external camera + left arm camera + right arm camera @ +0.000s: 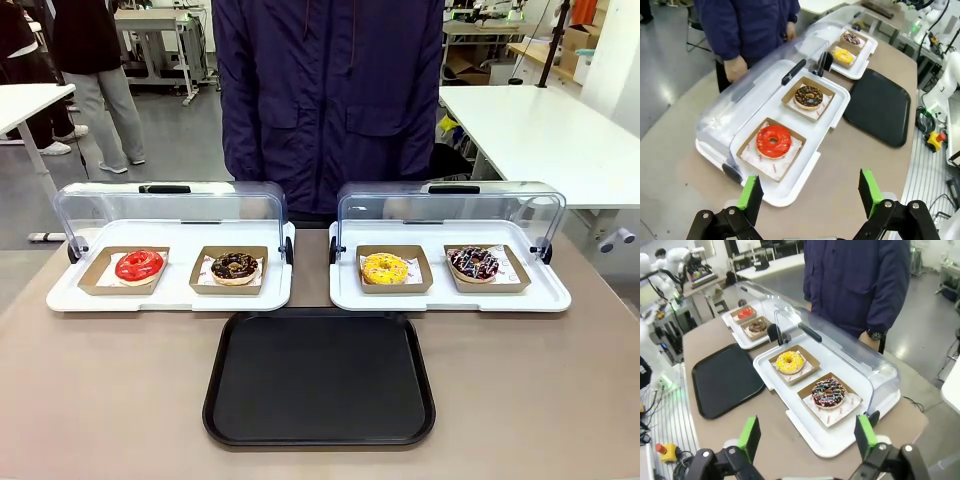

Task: Move the fourth donut from the left to the tray.
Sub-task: Pick up the Paper togo box containing the Donut indicated by the person and place it on the Handle tray.

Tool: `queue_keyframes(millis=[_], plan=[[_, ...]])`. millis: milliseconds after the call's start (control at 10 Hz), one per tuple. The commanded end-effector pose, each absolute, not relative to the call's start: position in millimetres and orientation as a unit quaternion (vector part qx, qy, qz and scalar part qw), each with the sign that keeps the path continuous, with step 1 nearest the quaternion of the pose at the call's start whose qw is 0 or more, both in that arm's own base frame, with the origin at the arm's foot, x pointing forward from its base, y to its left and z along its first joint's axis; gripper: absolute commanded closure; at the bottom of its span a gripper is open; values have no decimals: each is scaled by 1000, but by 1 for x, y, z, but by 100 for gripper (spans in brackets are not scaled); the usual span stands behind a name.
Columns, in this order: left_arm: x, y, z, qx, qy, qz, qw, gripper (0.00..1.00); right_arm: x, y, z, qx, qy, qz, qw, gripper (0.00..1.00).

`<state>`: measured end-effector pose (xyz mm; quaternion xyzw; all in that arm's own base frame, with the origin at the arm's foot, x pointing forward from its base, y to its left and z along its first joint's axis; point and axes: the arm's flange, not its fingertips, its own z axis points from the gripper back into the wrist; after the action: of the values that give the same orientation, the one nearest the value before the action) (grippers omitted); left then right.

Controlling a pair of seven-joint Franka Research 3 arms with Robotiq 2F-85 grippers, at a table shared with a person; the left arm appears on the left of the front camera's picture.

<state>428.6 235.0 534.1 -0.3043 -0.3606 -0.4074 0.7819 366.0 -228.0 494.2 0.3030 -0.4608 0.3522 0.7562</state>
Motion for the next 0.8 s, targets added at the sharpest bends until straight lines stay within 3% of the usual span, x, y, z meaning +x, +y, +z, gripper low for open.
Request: queue_keyframes(millis=[0,400,700], plan=[[425,240,529,-309,-383,-419,763,0,366,-230,496,306,-473,360,744,0],[416,241,527,-304,-417,-427,742,0,364,-230,496,309,-478,360,739,0],[419,247,526,-303,-398,-416,759,0,361,-228,492,313,-464,352,750,0]])
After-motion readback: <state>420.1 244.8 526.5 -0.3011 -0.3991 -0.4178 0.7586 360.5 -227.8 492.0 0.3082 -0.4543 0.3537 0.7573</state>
